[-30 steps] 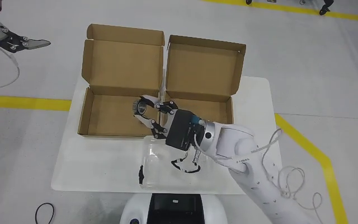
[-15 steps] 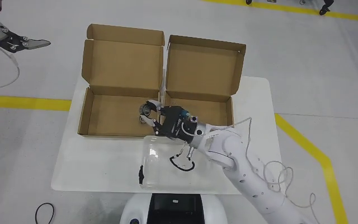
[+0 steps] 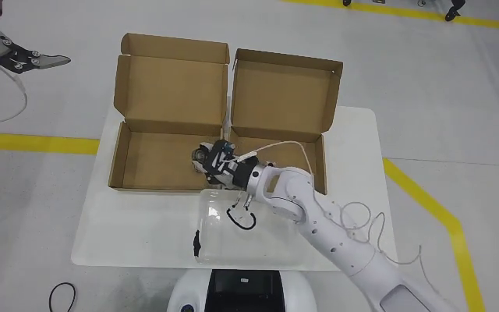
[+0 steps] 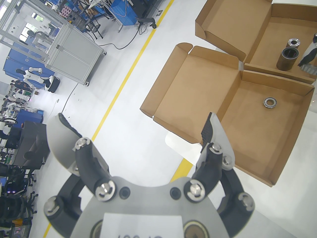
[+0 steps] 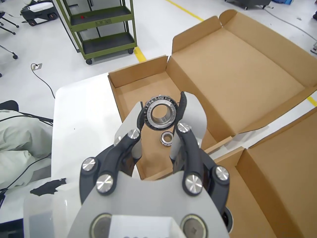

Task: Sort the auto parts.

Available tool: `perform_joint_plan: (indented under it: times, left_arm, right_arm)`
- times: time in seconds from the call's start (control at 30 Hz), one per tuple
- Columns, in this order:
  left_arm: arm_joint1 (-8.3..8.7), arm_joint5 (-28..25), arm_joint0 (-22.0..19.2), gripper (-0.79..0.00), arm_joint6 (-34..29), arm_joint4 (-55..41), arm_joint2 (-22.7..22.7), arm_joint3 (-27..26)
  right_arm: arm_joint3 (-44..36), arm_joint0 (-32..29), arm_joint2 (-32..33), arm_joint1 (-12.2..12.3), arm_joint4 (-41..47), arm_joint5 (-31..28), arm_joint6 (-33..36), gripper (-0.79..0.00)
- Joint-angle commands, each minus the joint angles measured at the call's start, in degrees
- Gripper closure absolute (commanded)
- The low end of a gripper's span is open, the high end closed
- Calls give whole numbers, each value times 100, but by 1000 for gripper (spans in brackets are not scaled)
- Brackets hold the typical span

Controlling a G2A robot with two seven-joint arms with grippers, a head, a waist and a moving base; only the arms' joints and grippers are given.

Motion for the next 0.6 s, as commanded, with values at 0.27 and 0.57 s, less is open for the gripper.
perform_joint_plan:
  times: [0.27, 0.57]
  left_arm:
    - [0, 0, 0, -785, 0, 0, 0, 0]
    - [0, 0, 0, -785, 0, 0, 0, 0]
  right_arm:
    - [1236, 780, -690, -507, 215, 442, 179, 0]
    - [2042, 1264, -1096, -954, 151, 924, 317, 0]
